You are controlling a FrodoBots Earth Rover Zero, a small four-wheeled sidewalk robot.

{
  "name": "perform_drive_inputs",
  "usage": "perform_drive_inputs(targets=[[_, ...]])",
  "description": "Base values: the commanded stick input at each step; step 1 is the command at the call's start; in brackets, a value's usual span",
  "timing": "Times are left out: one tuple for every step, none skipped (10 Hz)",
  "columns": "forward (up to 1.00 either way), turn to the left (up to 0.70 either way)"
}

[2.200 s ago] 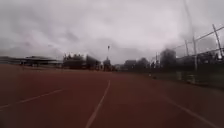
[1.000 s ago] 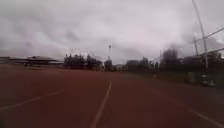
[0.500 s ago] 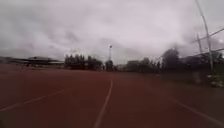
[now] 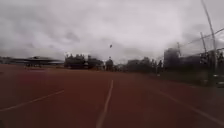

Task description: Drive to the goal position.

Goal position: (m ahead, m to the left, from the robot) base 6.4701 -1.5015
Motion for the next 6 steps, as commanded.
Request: perform_drive_inputs(targets=[[0.70,0.00],[0.70,0.00],[0.70,0.00],[0.70,0.00],[0.70,0.00],[0.70,0.00]])
